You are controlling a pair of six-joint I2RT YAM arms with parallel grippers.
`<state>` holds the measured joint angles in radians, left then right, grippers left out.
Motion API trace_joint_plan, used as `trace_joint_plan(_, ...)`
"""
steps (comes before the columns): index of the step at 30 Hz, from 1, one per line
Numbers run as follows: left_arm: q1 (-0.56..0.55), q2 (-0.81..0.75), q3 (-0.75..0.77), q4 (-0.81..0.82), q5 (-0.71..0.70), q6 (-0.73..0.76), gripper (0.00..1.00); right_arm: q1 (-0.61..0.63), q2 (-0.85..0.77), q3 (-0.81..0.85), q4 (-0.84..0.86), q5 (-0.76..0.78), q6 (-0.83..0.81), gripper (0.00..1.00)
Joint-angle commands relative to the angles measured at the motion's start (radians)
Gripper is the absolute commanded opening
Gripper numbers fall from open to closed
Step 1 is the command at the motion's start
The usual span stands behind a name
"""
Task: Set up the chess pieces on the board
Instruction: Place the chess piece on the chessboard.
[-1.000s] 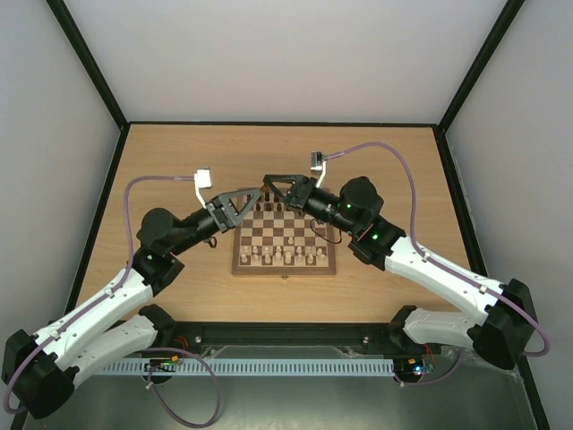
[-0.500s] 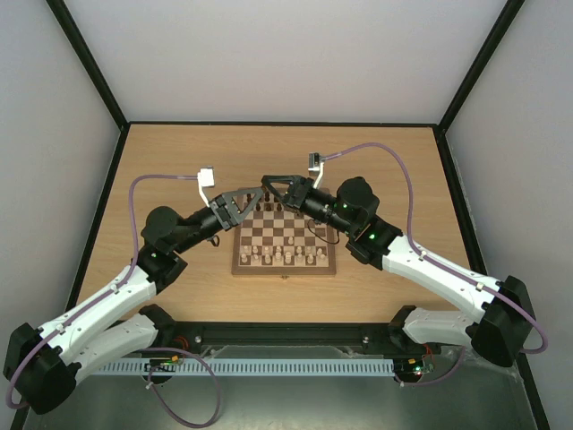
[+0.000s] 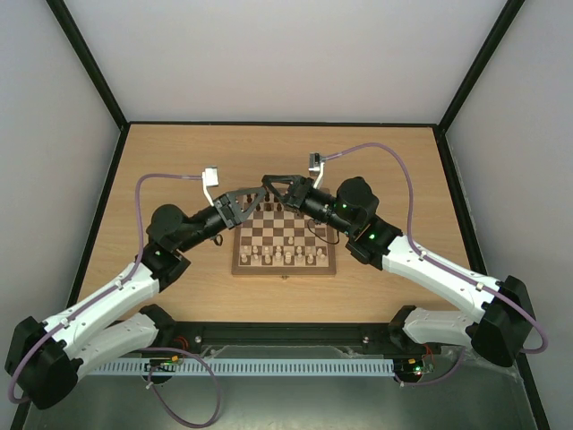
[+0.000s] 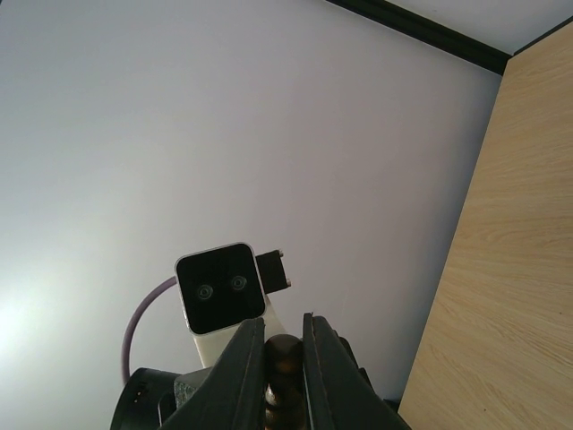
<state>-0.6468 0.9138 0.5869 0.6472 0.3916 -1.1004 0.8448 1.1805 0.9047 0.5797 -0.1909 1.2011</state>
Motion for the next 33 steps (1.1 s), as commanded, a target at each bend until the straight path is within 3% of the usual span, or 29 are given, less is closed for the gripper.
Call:
trace_joint_plan(1,-0.005,0.005,-0.006,0.063,-0.011,0.005,0.33,0.005,-0.001,0.004,0.013,0.023,-0.013,0.07)
trace_joint_plan(29,-0.007,0.031,0.018,0.02,-0.019,0.004,0.15,0.005,-0.019,-0.004,-0.04,0.041,-0.047,0.09)
trace_joint_plan(31,-0.007,0.031,0.026,-0.005,-0.015,0.014,0.15,0.005,-0.024,-0.003,-0.052,0.043,-0.053,0.14)
trace_joint_plan(33,-0.007,0.028,0.042,-0.045,-0.009,0.036,0.15,0.005,-0.032,0.001,-0.077,0.05,-0.065,0.27)
